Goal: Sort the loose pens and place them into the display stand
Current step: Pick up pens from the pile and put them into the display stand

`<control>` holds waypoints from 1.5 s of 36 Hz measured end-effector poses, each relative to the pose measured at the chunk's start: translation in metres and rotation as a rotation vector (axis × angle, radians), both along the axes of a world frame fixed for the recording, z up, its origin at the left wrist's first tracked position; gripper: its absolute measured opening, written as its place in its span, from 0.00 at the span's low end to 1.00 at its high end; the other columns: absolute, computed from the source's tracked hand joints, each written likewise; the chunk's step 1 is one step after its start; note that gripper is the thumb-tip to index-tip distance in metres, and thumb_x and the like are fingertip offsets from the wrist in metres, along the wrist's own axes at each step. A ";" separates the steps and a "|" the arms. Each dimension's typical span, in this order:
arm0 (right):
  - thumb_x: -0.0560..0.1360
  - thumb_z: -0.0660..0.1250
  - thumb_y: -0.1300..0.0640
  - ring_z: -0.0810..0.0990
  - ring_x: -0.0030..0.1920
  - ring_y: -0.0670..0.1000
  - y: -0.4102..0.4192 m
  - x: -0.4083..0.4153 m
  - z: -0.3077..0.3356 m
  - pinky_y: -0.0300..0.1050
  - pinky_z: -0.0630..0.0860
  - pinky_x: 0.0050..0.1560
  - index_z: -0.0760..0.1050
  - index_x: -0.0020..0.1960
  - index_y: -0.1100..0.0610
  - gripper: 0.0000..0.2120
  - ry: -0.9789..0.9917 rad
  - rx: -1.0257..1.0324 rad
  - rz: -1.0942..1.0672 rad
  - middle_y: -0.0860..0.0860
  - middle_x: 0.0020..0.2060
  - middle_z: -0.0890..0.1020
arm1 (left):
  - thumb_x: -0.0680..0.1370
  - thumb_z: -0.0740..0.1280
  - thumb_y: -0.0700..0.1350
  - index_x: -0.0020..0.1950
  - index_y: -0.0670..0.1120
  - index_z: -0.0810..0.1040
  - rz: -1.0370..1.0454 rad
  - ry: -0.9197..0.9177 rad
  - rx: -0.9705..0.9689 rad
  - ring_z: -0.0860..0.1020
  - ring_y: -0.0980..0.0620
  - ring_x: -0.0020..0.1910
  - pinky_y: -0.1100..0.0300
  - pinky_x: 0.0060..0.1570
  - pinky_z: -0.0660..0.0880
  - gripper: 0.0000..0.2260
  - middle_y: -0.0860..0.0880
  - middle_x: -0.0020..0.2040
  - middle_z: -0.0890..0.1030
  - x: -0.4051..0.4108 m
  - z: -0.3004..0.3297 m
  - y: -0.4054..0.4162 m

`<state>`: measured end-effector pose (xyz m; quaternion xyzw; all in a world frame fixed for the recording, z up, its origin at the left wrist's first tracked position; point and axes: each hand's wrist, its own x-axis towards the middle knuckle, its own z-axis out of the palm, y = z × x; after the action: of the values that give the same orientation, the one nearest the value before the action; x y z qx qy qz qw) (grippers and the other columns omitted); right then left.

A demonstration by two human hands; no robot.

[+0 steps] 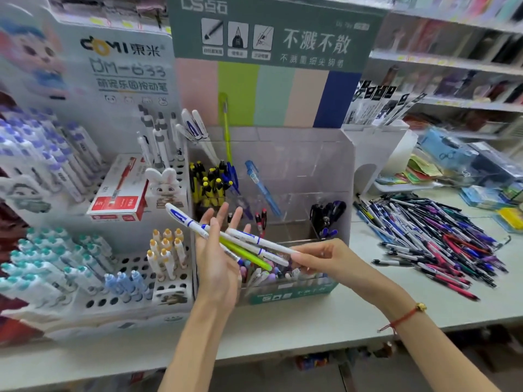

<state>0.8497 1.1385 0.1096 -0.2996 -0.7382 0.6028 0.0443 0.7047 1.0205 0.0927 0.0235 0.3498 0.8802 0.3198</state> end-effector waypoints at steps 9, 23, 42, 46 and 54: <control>0.71 0.71 0.59 0.78 0.32 0.43 0.005 -0.002 0.022 0.32 0.75 0.36 0.83 0.48 0.51 0.08 0.142 0.091 -0.121 0.50 0.34 0.85 | 0.83 0.54 0.42 0.63 0.46 0.68 -0.084 0.190 -0.167 0.81 0.51 0.57 0.49 0.59 0.75 0.09 0.49 0.62 0.79 0.000 -0.007 -0.006; 0.74 0.71 0.49 0.78 0.31 0.39 0.004 -0.070 0.032 0.31 0.72 0.36 0.85 0.49 0.54 0.10 -0.057 0.327 0.060 0.43 0.31 0.83 | 0.83 0.57 0.45 0.60 0.43 0.77 -0.731 0.260 -0.371 0.83 0.48 0.52 0.57 0.42 0.81 0.12 0.45 0.54 0.84 -0.016 0.008 -0.012; 0.77 0.66 0.51 0.83 0.41 0.46 -0.043 -0.065 -0.001 0.31 0.76 0.40 0.81 0.58 0.57 0.14 0.088 -0.036 -0.062 0.54 0.45 0.86 | 0.84 0.54 0.45 0.61 0.44 0.71 0.012 0.185 -0.153 0.82 0.54 0.53 0.57 0.50 0.78 0.10 0.48 0.52 0.84 -0.009 0.003 -0.008; 0.76 0.66 0.50 0.83 0.43 0.44 -0.043 -0.057 -0.003 0.33 0.78 0.45 0.81 0.58 0.53 0.13 0.073 -0.067 -0.034 0.49 0.45 0.86 | 0.84 0.53 0.44 0.59 0.44 0.71 0.116 0.092 -0.078 0.82 0.52 0.54 0.56 0.55 0.78 0.09 0.47 0.56 0.82 -0.015 0.006 -0.010; 0.76 0.67 0.50 0.79 0.31 0.46 -0.046 -0.056 0.001 0.40 0.77 0.35 0.79 0.57 0.50 0.11 0.148 -0.102 -0.116 0.55 0.40 0.83 | 0.84 0.54 0.45 0.52 0.43 0.72 0.134 0.015 -0.067 0.83 0.55 0.44 0.62 0.44 0.80 0.10 0.45 0.49 0.83 -0.019 0.005 -0.009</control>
<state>0.7937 1.0921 0.1103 -0.2985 -0.6825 0.6566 0.1181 0.6856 1.0112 0.0977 -0.0042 0.3820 0.8873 0.2584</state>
